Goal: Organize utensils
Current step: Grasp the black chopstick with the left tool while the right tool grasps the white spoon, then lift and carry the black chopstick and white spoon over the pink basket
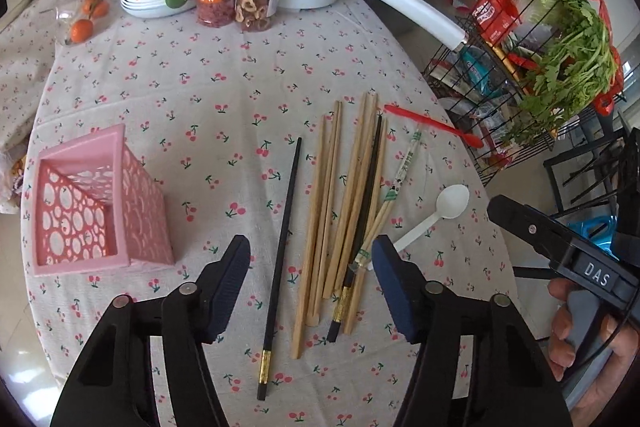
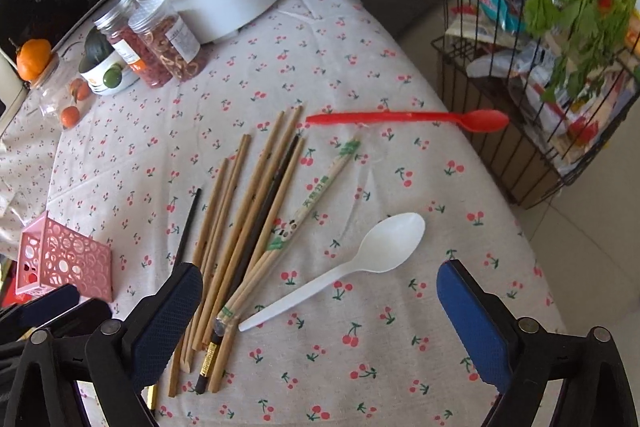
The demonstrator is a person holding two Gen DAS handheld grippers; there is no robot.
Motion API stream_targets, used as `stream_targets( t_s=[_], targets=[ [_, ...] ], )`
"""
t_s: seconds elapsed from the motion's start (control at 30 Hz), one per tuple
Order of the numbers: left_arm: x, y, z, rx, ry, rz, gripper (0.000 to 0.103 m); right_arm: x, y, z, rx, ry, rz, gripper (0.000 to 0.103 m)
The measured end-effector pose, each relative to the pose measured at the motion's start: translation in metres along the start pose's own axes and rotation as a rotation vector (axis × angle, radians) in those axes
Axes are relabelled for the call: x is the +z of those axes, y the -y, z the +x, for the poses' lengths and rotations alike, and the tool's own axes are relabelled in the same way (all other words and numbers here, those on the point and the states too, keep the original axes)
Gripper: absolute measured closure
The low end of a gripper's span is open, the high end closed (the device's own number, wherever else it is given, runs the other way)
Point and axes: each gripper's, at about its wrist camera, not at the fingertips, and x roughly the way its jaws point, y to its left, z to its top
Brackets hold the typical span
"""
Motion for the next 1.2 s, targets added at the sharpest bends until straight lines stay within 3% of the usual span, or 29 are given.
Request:
stream_targets(
  t_s=[0.07, 0.17, 0.37, 0.53, 0.63, 0.77, 0.97, 1.1, 1.2],
  targets=[
    [0.01, 0.0, 0.021, 0.014, -0.022, -0.003, 0.06, 0.002, 0.009, 0.009, 0.021, -0.035, 0.031, 0.011],
    [0.021, -0.002, 0.052, 0.032, -0.058, -0.011, 0.075, 0.003, 0.021, 0.017, 0.023, -0.057, 0.056, 0.012],
    [0.034, -0.002, 0.094, 0.122, -0.099, 0.026, 0.081, 0.006, 0.039, 0.029, 0.069, -0.098, 0.116, 0.012],
    [0.038, 0.005, 0.103, 0.171, -0.105, 0.083, 0.083, 0.008, 0.046, 0.039, 0.069, -0.123, 0.131, 0.012],
    [0.039, 0.006, 0.104, 0.206, -0.102, 0.109, 0.098, 0.01, 0.052, 0.045, 0.064, -0.13, 0.147, 0.013],
    [0.034, 0.004, 0.087, 0.182, -0.045, 0.105, 0.098, 0.011, 0.069, 0.055, 0.124, -0.137, 0.209, 0.027],
    [0.012, 0.01, 0.028, 0.137, 0.064, 0.177, 0.098, 0.01, 0.09, 0.066, 0.213, -0.131, 0.324, 0.052],
    [-0.006, 0.014, -0.009, 0.096, 0.115, 0.192, 0.098, 0.009, 0.09, 0.073, 0.197, -0.138, 0.323, 0.06],
    [-0.019, 0.01, -0.03, 0.07, 0.146, 0.189, 0.098, 0.007, 0.091, 0.078, 0.165, -0.137, 0.322, 0.074]
  ],
)
